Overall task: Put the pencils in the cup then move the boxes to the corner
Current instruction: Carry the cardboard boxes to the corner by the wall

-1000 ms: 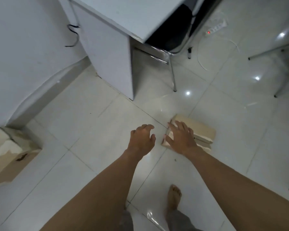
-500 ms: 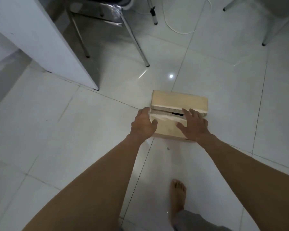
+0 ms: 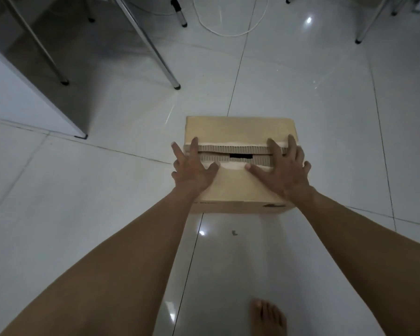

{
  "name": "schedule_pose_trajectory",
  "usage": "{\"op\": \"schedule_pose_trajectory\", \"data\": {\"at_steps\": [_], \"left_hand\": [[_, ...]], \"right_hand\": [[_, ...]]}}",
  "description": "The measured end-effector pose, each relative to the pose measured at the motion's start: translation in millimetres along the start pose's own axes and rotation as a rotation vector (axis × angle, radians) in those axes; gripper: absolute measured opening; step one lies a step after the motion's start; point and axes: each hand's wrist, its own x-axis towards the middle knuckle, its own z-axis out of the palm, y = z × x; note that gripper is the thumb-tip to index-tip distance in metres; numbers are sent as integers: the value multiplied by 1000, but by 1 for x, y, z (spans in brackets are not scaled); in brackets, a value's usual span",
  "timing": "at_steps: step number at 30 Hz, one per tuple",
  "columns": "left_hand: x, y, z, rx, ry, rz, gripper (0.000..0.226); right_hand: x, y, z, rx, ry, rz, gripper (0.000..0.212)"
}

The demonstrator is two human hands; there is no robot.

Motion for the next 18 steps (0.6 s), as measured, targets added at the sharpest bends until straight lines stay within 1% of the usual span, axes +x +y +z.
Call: {"op": "schedule_pose_trajectory", "data": {"at_steps": [3,6,14,18], "left_hand": [[16,-12,11,-53,-22,32,89],[19,-17,11,-144,-25,52,88],[7,-23,1,-202,6,26,89],[2,-43,-16,-233,30,-45,101]], "right_hand": [[16,9,4,88,16,99,107],[23,9,5,133,-37,143,113],[17,4,-4,257,-121,106,114],[15,-18,0,292,-214,29,122]]}}
